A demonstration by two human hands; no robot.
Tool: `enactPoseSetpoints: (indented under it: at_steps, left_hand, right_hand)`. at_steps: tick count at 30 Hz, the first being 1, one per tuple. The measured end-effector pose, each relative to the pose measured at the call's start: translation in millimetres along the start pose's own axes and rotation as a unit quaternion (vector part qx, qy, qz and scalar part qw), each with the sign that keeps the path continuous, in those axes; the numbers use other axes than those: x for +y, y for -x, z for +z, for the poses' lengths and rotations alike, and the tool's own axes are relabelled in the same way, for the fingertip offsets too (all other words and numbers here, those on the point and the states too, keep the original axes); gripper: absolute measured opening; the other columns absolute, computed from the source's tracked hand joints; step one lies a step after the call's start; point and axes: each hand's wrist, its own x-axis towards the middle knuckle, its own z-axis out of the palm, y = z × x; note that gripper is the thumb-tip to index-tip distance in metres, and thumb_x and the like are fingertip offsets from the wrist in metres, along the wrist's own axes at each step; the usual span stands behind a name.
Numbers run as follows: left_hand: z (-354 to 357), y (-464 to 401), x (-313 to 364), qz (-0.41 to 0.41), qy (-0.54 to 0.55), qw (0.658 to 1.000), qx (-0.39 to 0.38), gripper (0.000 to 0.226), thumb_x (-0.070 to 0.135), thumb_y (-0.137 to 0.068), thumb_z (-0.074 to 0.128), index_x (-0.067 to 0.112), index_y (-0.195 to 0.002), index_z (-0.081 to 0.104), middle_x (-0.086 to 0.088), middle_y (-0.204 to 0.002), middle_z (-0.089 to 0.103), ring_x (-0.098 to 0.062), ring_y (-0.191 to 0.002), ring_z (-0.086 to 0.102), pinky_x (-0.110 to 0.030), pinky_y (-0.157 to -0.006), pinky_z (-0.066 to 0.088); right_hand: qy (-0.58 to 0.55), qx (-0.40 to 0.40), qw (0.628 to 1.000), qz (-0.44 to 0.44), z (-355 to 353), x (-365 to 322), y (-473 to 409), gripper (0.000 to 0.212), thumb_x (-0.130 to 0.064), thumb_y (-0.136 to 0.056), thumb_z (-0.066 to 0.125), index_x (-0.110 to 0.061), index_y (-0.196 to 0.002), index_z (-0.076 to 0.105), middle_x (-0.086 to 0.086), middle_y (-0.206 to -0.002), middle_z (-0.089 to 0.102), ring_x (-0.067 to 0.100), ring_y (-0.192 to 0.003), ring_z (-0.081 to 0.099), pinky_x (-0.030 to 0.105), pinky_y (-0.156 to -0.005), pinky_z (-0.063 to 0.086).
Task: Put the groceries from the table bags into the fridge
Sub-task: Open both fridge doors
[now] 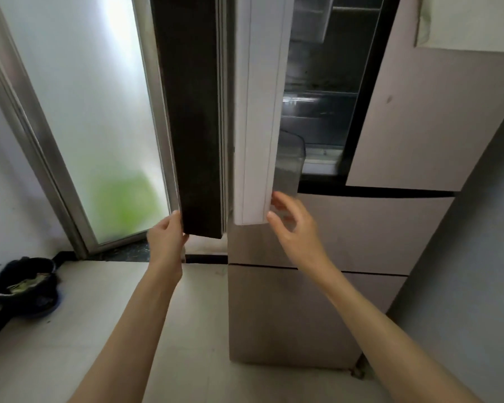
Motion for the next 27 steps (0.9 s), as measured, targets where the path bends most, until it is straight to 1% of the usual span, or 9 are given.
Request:
enactPoseSetpoints:
  at_steps: [2,5,8,11,14,17,23,25,27]
  left_hand:
    - [-7,2,5,0.067,-0.054,0.995,0.041,0.023,0.021,-0.095,0.045,0.011,-0.103,0.065,-0.005,-0.106,0.061,-0.021,-0.104,0.056,-0.029,-0.091,0.043]
    - [-13,14,13,0.185,-0.122,0.973,0.063,0.044,0.024,-0.098,0.042,0.016,-0.141,0.037,0.004,-0.144,0.040,-0.011,-0.133,0.036,-0.022,-0.106,0.027]
    - [-13,24,19,0.343,-0.199,0.918,0.020,0.055,0.027,-0.097,0.043,0.026,-0.147,0.019,0.008,-0.155,0.018,-0.005,-0.141,0.016,-0.025,-0.115,0.016]
    - [-6,16,19,0.423,-0.282,0.860,-0.034,0.068,0.037,-0.091,0.045,0.029,-0.147,0.007,0.003,-0.158,0.002,-0.010,-0.144,0.003,-0.026,-0.116,0.008]
    - [-6,-3,17,0.429,-0.339,0.837,-0.032,0.077,0.040,-0.089,0.045,0.027,-0.145,-0.006,-0.002,-0.157,-0.011,-0.017,-0.145,-0.008,-0.030,-0.116,0.000]
    - [-15,-21,20,0.424,-0.348,0.836,-0.021,0.074,0.031,-0.095,0.046,0.028,-0.143,-0.011,-0.003,-0.156,-0.013,-0.016,-0.144,-0.010,-0.029,-0.116,-0.002]
    - [-33,-43,31,0.394,-0.338,0.854,-0.023,0.067,0.022,-0.098,0.041,0.019,-0.148,-0.004,0.006,-0.157,-0.004,-0.008,-0.144,-0.006,0.003,-0.102,-0.005]
    - [-38,-50,34,0.385,-0.343,0.856,-0.019,0.066,0.020,-0.098,0.040,0.020,-0.148,-0.003,0.005,-0.157,-0.002,-0.008,-0.144,-0.003,-0.002,-0.105,0.000]
    - [-41,-55,38,0.372,-0.353,0.858,-0.019,0.066,0.019,-0.098,0.040,0.021,-0.148,-0.003,0.005,-0.157,0.000,-0.009,-0.144,0.000,-0.016,-0.111,0.006]
  right_hand:
    - [0.099,-0.001,0.993,-0.068,11,-3,0,0.042,-0.023,-0.094,0.052,-0.020,-0.135,0.046,0.005,-0.143,0.039,0.016,-0.134,0.031,0.031,-0.112,0.024]
    - [0.181,0.049,0.964,-0.191,25,-6,-12,0.043,-0.019,-0.090,0.053,-0.014,-0.132,0.050,0.012,-0.147,0.035,0.021,-0.140,0.019,0.041,-0.115,0.017]
    - [0.179,0.075,0.962,-0.193,28,-11,-30,0.054,-0.019,-0.089,0.050,-0.013,-0.141,0.037,0.011,-0.152,0.026,0.018,-0.142,0.013,0.046,-0.117,0.015]
    - [0.198,0.024,0.962,-0.188,27,-15,-41,0.062,-0.017,-0.091,0.052,-0.017,-0.147,0.023,0.005,-0.156,0.018,0.015,-0.144,0.011,0.043,-0.119,0.009]
    - [0.259,-0.003,0.938,-0.230,32,-15,-46,0.064,-0.022,-0.091,0.048,-0.020,-0.147,0.016,0.001,-0.156,0.013,0.014,-0.143,0.004,0.047,-0.117,0.005]
    - [0.304,-0.007,0.917,-0.260,39,-15,-52,0.063,-0.027,-0.090,0.041,-0.020,-0.147,0.018,0.001,-0.156,0.018,0.019,-0.143,0.003,0.056,-0.114,0.008]
    - [0.308,-0.039,0.908,-0.283,63,-23,-64,0.060,-0.028,-0.088,0.031,-0.018,-0.147,0.022,0.001,-0.155,0.022,0.022,-0.144,0.013,0.059,-0.112,0.013]
    - [0.293,-0.042,0.913,-0.282,71,-27,-67,0.060,-0.026,-0.089,0.035,-0.018,-0.147,0.023,-0.001,-0.155,0.023,0.020,-0.144,0.013,0.059,-0.112,0.014]
    - [0.285,-0.037,0.914,-0.285,77,-30,-71,0.061,-0.022,-0.088,0.042,-0.018,-0.146,0.026,-0.003,-0.154,0.026,0.019,-0.143,0.015,0.061,-0.111,0.017]
